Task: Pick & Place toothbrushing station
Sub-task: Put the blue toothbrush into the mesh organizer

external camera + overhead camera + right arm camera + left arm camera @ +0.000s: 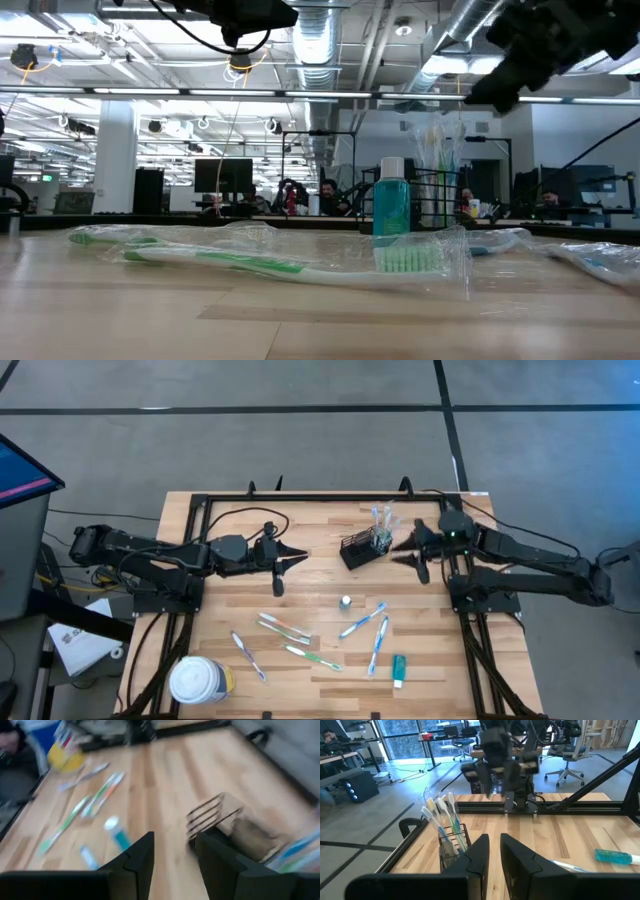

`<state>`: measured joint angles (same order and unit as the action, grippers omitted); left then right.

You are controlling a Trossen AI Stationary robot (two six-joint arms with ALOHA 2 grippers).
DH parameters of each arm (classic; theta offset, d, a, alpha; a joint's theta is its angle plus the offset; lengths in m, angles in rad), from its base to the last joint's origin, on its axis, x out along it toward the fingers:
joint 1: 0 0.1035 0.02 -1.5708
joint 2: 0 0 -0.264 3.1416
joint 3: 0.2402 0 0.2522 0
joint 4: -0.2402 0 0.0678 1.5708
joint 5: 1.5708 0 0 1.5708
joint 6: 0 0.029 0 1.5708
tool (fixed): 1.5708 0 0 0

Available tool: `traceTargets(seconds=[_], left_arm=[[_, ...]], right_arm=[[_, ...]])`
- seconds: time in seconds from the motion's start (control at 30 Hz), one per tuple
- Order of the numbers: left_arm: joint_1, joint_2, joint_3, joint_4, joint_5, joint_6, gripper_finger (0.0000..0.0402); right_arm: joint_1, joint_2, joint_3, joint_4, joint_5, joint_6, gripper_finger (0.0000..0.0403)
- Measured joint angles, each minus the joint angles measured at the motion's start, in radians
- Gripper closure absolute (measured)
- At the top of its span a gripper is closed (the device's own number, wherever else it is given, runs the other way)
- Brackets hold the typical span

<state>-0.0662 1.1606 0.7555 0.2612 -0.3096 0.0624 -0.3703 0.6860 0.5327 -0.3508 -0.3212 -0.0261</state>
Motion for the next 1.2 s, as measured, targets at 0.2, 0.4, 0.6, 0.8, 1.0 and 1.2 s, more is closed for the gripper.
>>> traceTargets(seconds=[0.2, 0.4, 0.6, 0.8, 1.0, 1.2], left_arm=[[0.000, 0.000, 0.000, 0.000, 0.000, 0.000, 0.0362], [0.000, 0.000, 0.000, 0.000, 0.000, 0.000, 0.0362], [0.000, 0.000, 0.000, 0.000, 0.000, 0.000, 0.0362], [0.000, 0.000, 0.000, 0.000, 0.000, 0.000, 0.0362], [0.000, 0.000, 0.000, 0.000, 0.000, 0.000, 0.0362], [0.000, 0.000, 0.000, 0.000, 0.000, 0.000, 0.0362]], right_arm=[[0.117, 0.002, -0.056, -0.056, 0.007, 0.019, 0.0281], [0.183, 0.002, -0.131, -0.023, 0.033, 0.098, 0.0284], [0.231, 0.013, -0.157, -0.013, 0.114, 0.187, 0.0284], [0.279, 0.059, -0.183, -0.006, 0.122, 0.237, 0.0284], [0.324, 0.141, -0.217, 0.041, 0.129, 0.283, 0.0284], [0.354, 0.234, -0.219, 0.055, 0.140, 0.295, 0.0285]])
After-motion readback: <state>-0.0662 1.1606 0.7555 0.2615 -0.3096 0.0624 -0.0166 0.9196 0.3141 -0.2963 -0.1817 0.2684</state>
